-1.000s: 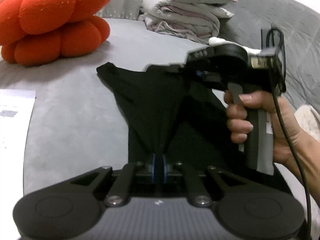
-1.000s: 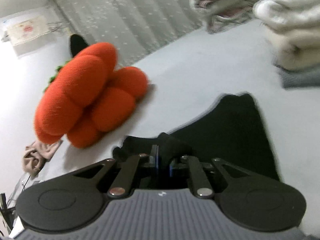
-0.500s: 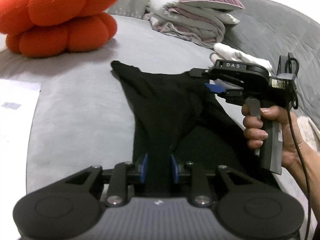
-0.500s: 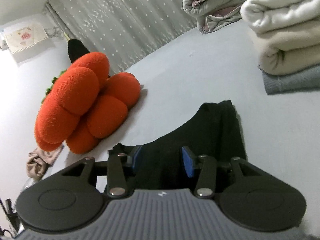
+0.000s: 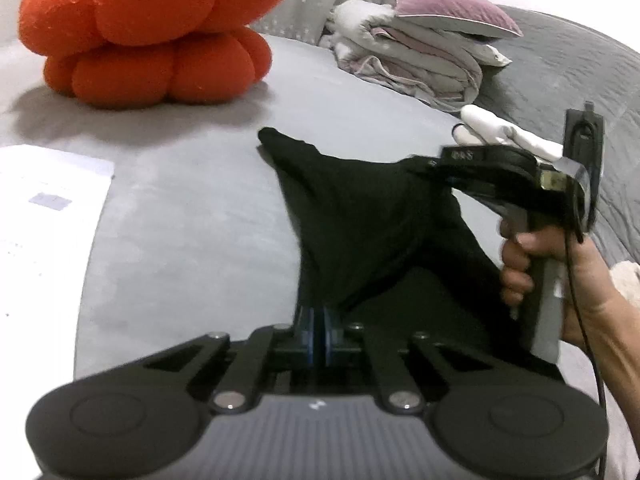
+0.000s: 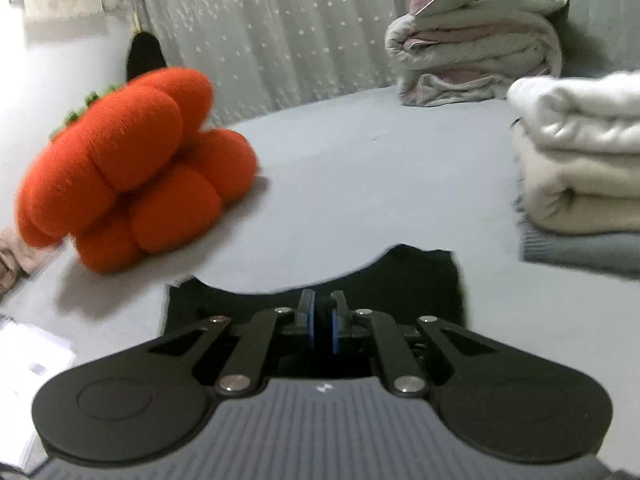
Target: Fold clothes
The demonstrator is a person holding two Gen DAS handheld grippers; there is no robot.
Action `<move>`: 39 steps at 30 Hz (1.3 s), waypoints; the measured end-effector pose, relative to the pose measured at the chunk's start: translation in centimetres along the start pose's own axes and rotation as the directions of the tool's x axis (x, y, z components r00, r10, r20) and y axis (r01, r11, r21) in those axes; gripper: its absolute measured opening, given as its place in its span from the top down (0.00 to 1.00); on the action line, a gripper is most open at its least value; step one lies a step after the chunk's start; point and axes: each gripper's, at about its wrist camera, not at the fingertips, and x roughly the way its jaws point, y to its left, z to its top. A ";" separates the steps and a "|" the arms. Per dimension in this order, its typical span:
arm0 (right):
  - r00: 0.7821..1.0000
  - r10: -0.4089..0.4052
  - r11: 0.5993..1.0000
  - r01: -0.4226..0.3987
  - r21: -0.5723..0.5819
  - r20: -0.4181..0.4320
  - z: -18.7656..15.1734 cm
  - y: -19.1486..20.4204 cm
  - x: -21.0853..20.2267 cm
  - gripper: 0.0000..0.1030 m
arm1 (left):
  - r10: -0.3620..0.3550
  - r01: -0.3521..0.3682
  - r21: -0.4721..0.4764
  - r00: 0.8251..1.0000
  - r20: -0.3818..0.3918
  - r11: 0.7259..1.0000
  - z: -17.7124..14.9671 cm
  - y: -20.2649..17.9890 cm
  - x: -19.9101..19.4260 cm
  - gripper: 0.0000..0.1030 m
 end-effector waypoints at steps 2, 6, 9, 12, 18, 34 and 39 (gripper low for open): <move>1.000 -0.017 1.000 0.017 -0.006 -0.022 -0.1 -0.4 0.1 0.91 | 0.008 -0.008 -0.002 1.000 -0.005 1.000 0.1 0.1 0.0 0.95; 0.998 -0.004 0.999 0.006 0.037 -0.058 -0.1 -1.3 -0.4 0.85 | -0.012 0.012 0.012 0.999 -0.038 1.000 0.1 0.1 0.0 0.95; 0.998 0.014 0.999 -0.012 0.033 -0.069 0.4 -0.7 -0.5 0.81 | -0.019 0.019 0.009 0.999 -0.047 1.000 0.1 0.2 0.0 0.95; 0.996 0.064 0.998 -0.064 0.005 -0.061 1.1 0.8 -0.4 0.56 | -0.025 0.026 0.006 0.998 -0.057 1.000 0.1 0.3 -0.1 0.95; 0.978 0.189 0.970 -0.200 -0.136 -0.093 2.2 5.9 1.7 0.56 | -0.033 0.033 0.002 0.998 -0.062 0.999 0.0 0.4 -0.2 0.95; 0.963 0.235 0.947 -0.257 -0.192 -0.132 2.0 8.7 8.8 0.98 | -0.016 0.016 0.007 0.999 -0.051 1.000 -0.2 0.2 -0.2 0.95; 0.976 0.183 0.971 -0.199 -0.135 -0.122 2.2 7.8 9.9 0.97 | 0.015 -0.014 0.034 0.999 -0.040 0.999 -0.5 -0.7 -0.3 0.95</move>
